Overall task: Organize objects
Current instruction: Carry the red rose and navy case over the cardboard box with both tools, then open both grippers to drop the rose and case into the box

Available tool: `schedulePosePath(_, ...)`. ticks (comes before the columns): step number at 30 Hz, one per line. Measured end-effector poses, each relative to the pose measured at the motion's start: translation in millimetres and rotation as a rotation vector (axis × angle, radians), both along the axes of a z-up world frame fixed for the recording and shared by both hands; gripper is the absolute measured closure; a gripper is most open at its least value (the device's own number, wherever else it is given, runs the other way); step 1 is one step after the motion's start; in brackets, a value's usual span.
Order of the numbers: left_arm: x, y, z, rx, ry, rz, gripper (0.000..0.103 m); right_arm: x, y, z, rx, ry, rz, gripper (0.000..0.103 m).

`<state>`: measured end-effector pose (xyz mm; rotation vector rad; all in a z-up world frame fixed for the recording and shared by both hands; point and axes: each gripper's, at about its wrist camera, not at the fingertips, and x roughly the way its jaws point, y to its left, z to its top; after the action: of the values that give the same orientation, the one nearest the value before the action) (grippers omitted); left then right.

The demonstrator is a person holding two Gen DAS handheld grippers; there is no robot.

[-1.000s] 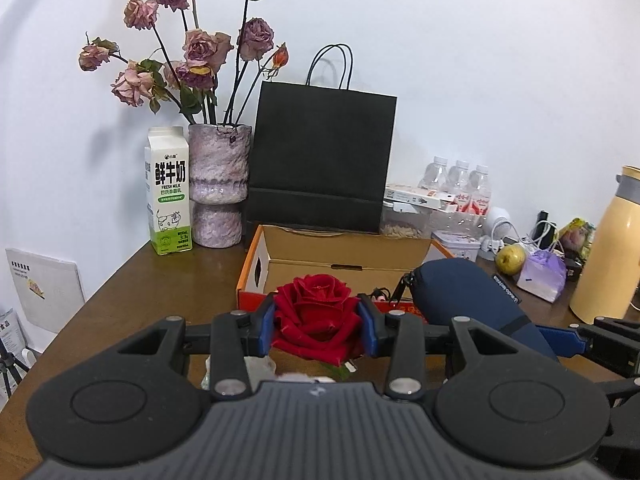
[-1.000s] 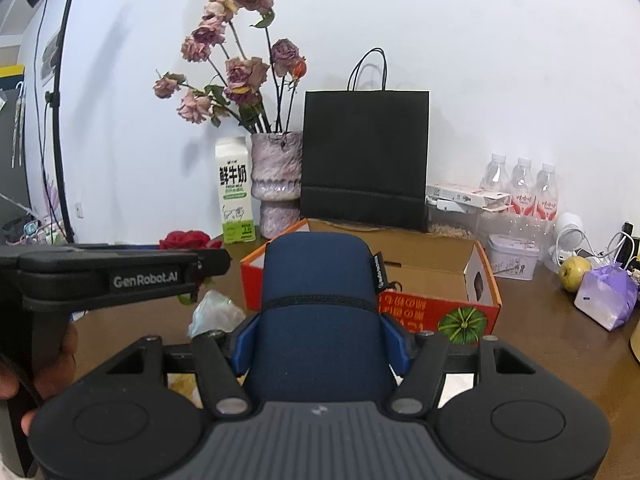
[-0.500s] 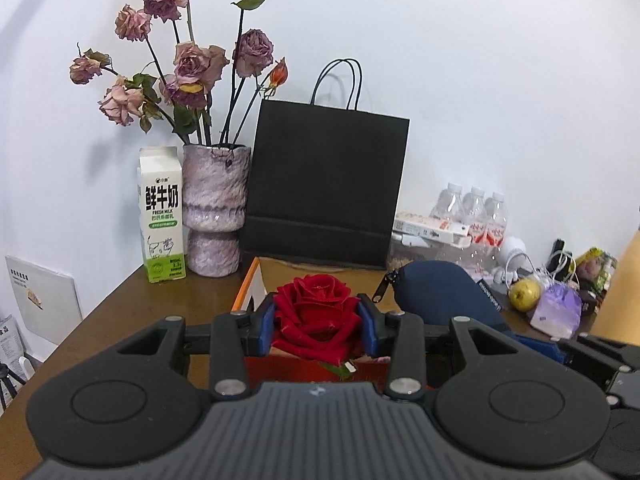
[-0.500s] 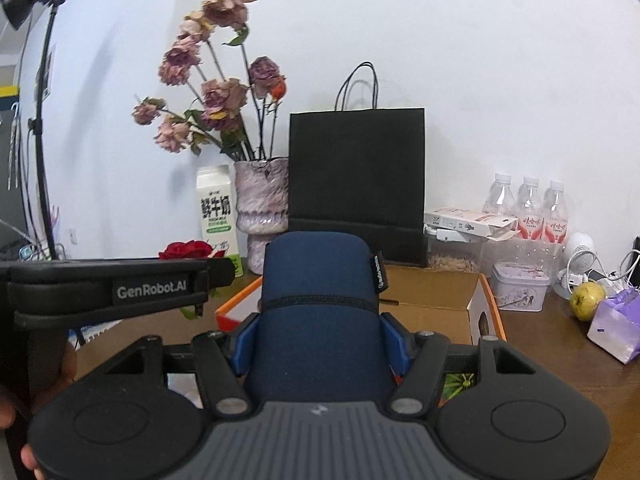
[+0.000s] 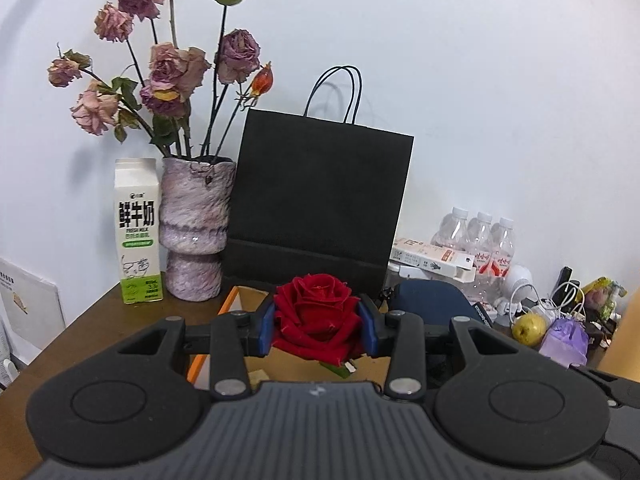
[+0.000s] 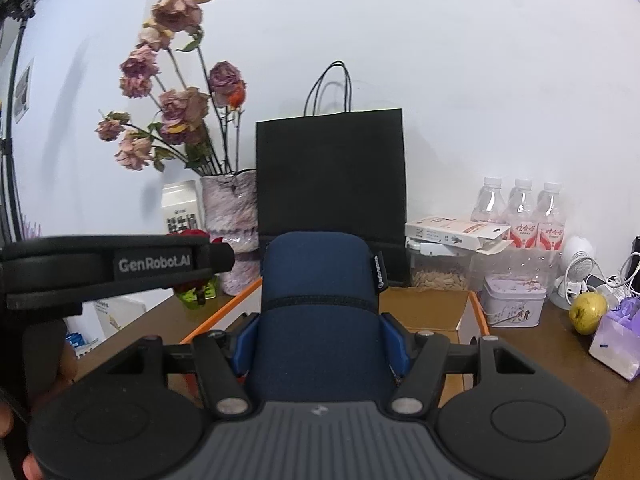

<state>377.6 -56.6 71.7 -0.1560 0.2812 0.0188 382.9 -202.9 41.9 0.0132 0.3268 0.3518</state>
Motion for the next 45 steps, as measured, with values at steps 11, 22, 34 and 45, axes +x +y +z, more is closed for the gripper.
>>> schedulePosePath(11, 50.8, 2.2, -7.7, -0.015, 0.053, 0.016, 0.062, 49.4, -7.0, -1.3, 0.01, 0.013, -0.02, 0.041)
schedulePosePath(22, 93.4, 5.4, -28.7, -0.005, 0.132, 0.063, 0.062, 97.7, -7.0, -13.8, 0.001, 0.069, -0.052, 0.041)
schedulePosePath(34, 109.7, 5.4, -45.0, 0.017, 0.163, 0.101, 0.05, 130.3, -11.1, -42.9, -0.043, 0.185, -0.12, 0.039)
schedulePosePath(45, 109.7, 11.5, -44.3, 0.002, 0.175, 0.159, 0.0, 128.9, -12.3, -40.7, -0.06, 0.173, -0.155, 0.0)
